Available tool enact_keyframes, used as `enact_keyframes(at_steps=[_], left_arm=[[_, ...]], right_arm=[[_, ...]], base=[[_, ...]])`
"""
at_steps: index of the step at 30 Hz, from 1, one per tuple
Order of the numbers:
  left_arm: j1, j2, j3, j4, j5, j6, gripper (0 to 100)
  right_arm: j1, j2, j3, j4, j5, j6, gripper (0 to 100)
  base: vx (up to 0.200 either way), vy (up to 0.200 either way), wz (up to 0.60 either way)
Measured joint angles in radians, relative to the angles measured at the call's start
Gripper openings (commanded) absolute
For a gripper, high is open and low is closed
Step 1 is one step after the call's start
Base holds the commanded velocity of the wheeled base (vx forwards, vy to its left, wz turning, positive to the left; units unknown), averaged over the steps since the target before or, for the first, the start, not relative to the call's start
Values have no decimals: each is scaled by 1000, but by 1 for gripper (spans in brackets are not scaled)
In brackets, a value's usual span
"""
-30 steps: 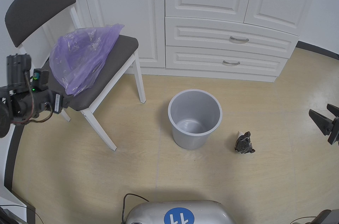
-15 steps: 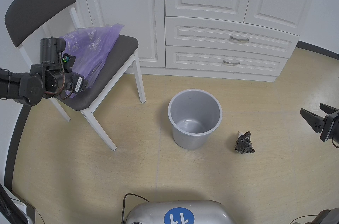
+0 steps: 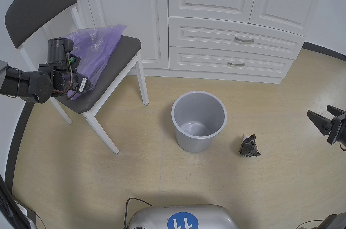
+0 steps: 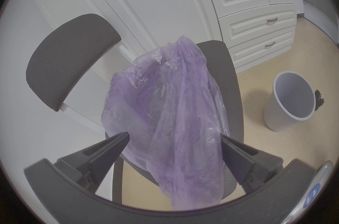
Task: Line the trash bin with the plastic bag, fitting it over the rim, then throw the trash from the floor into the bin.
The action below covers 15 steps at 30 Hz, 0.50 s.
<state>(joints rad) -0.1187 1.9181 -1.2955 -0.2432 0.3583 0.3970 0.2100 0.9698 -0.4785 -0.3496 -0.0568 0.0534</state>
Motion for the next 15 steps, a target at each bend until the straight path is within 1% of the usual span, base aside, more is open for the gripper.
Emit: enact_keyframes(at_steps=[6, 11, 15], left_arm=[[36, -2, -1, -2, 2, 21, 100], [50, -13, 15, -4, 3, 27, 100], [60, -19, 29, -13, 4, 53, 100]], right_arm=[[0, -1, 0, 1, 0, 0, 100], [0, -1, 0, 1, 0, 0, 100], [0, -1, 0, 2, 0, 0, 100]], base=[[0, 0, 0], [0, 0, 0], [0, 0, 0]])
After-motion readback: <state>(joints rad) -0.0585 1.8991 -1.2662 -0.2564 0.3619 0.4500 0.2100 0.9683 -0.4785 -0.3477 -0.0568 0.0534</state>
